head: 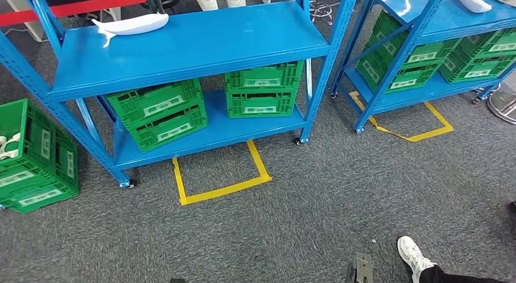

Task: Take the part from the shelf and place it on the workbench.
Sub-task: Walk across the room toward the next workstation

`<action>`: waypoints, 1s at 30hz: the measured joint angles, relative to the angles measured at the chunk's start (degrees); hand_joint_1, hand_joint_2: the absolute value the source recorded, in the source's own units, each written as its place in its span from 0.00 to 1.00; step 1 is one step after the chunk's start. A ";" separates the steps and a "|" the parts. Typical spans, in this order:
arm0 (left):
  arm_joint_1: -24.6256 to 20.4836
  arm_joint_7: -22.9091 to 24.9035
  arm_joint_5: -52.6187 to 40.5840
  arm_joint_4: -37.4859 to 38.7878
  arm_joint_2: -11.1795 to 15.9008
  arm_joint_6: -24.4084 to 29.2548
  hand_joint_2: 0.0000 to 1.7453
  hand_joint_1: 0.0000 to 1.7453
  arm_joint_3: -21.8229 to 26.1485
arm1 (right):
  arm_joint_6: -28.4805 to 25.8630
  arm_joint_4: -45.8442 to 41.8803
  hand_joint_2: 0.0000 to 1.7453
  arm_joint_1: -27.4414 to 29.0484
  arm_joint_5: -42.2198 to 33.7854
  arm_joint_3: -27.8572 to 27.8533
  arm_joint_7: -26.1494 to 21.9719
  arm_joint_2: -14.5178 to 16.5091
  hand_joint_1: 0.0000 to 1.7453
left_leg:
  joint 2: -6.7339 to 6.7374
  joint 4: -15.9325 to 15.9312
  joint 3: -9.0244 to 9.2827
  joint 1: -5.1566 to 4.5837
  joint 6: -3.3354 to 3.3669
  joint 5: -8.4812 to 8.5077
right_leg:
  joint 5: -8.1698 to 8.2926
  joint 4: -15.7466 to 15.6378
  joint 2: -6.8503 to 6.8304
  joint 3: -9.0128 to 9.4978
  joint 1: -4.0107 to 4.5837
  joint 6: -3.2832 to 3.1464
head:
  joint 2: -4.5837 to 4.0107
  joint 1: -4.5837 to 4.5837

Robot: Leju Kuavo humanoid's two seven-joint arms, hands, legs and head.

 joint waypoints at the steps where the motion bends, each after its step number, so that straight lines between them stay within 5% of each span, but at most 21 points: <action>1: 0.05 0.13 0.02 0.00 -0.01 0.01 0.00 0.00 0.00 | 0.01 0.02 0.00 0.18 -0.01 0.02 -0.02 -0.03 0.00 | 0.00 -0.02 0.86 0.09 -0.14 -0.64 | -1.58 1.34 -0.07 -1.92 -0.09 0.14 | 0.00 0.16; 3: 0.07 0.30 0.07 -0.01 -0.04 0.04 0.00 0.00 0.00 | 0.04 0.04 0.00 0.40 -0.03 0.04 -0.05 -0.04 0.00 | -0.11 -0.03 2.91 0.32 -0.54 -2.25 | -2.13 -0.80 -0.19 -3.55 -0.15 0.11 | 0.00 0.49; 4: 0.06 0.32 0.09 -0.01 -0.08 0.09 0.00 0.00 0.01 | 0.05 0.04 0.00 0.47 -0.03 0.05 -0.10 -0.05 0.00 | -0.16 -0.07 3.91 0.42 -0.79 -3.17 | 0.30 -3.71 -0.29 -3.60 -0.15 -0.01 | 0.00 0.70; 6: 0.00 0.32 0.12 -0.01 -0.15 0.19 0.00 0.00 0.03 | 0.12 0.05 0.00 0.79 -0.02 0.08 -0.21 -0.09 0.00 | -0.31 -0.13 5.60 0.40 -1.41 -4.97 | 7.82 -8.73 -0.65 -3.47 0.02 -0.66 | 0.00 1.15; 7: -0.03 0.33 0.16 0.00 -0.18 0.25 0.00 0.00 0.05 | 0.16 0.06 0.00 0.94 -0.03 0.09 -0.28 -0.10 0.00 | -0.39 -0.53 6.12 0.35 -1.79 -5.58 | 10.42 -9.85 -0.79 -3.41 0.16 -1.24 | 0.00 1.32; 8: -0.05 0.32 0.19 0.01 -0.21 0.29 0.00 0.00 0.08 | 0.21 0.07 0.00 1.04 -0.03 0.11 -0.34 -0.09 0.00 | -0.47 -0.77 6.59 0.29 -2.22 -5.75 | 11.36 -10.16 -0.87 -3.32 0.29 -1.86 | 0.00 1.38; 10: -0.11 0.30 0.25 0.00 -0.26 0.34 0.00 0.00 0.13 | 0.30 0.05 0.00 0.92 -0.05 0.14 -0.46 -0.08 0.00 | -0.51 0.23 6.28 0.33 -3.09 -4.62 | 10.72 -10.71 -0.76 -2.48 0.26 -2.87 | 0.00 1.35; 12: -0.20 0.29 0.24 -0.02 -0.28 0.35 0.00 0.00 0.13 | 0.38 0.03 0.00 0.79 -0.03 0.15 -0.54 -0.09 0.00 | -0.47 5.62 3.31 0.34 -3.55 -3.28 | 10.25 -11.89 -0.67 -1.02 0.12 -3.60 | 0.00 1.04; 13: -0.21 0.29 0.24 -0.02 -0.28 0.35 0.00 0.00 0.13 | 0.40 0.03 0.00 0.75 -0.03 0.15 -0.56 -0.12 0.00 | -0.43 9.06 0.98 0.32 -3.57 -3.89 | 9.94 -12.41 -0.65 -0.20 0.13 -3.90 | 0.00 0.80; 15: -0.16 0.29 0.24 0.01 -0.25 0.37 0.00 0.00 0.13 | 0.43 0.04 0.00 0.73 -0.04 0.18 -0.57 -0.17 0.00 | -0.37 14.05 -3.65 0.17 -3.47 -7.73 | 9.11 -13.01 -0.52 1.35 0.33 -4.32 | 0.00 0.43; 17: -0.10 0.29 0.25 0.02 -0.23 0.39 0.00 0.00 0.13 | 0.46 0.04 0.00 0.73 -0.05 0.30 -0.57 -0.16 0.00 | -0.33 14.39 -6.36 -0.08 -3.17 -10.01 | 8.11 -13.14 -0.27 2.80 0.60 -4.46 | 0.00 -0.07; 18: -0.11 0.28 0.26 0.02 -0.23 0.39 0.00 0.00 0.13 | 0.48 0.04 0.00 0.72 -0.05 0.39 -0.57 -0.15 0.00 | -0.32 12.52 -6.68 -0.26 -2.87 -8.58 | 7.61 -13.14 -0.15 3.55 0.76 -4.50 | 0.00 -0.37; 20: -0.11 0.27 0.28 0.03 -0.20 0.42 0.00 0.00 0.13 | 0.51 0.04 0.00 0.71 -0.07 0.52 -0.58 -0.10 0.00 | -0.31 6.68 -5.96 -0.78 -1.80 -2.19 | 6.73 -13.17 0.01 4.94 1.02 -4.48 | 0.00 -0.83; 22: -0.12 0.21 0.33 0.04 -0.14 0.49 0.00 0.00 0.14 | 0.56 0.04 0.50 0.61 -0.12 0.54 -0.58 -0.05 0.00 | -0.43 3.33 -5.77 -1.37 -0.77 0.10 | 6.14 -13.12 0.19 5.48 1.06 -4.14 | 0.00 -0.98; 24: -0.04 0.13 0.40 0.05 -0.07 0.63 0.00 0.00 0.17 | 0.61 0.04 1.00 0.56 -0.17 0.56 -0.59 -0.02 0.00 | -0.57 2.79 -5.95 -1.45 -0.97 0.58 | 5.44 -12.88 0.27 5.54 1.11 -4.10 | 0.00 -0.99; 26: -0.01 0.02 0.45 0.07 -0.05 0.79 0.00 0.00 0.20 | 0.63 0.04 1.00 0.60 -0.18 0.63 -0.60 0.02 0.00 | -0.62 2.32 -5.60 -1.35 -1.29 2.90 | 4.99 -12.82 0.21 5.82 1.15 -4.17 | 0.00 -0.92; 30: -0.11 -0.21 0.48 0.07 -0.26 0.83 0.00 0.00 0.22 | 0.64 0.04 1.00 0.44 -0.20 0.73 -0.62 -0.08 0.00 | -0.69 2.33 -5.50 -1.55 -0.75 2.64 | 5.03 -13.19 0.19 6.22 1.02 -3.76 | 0.00 -0.71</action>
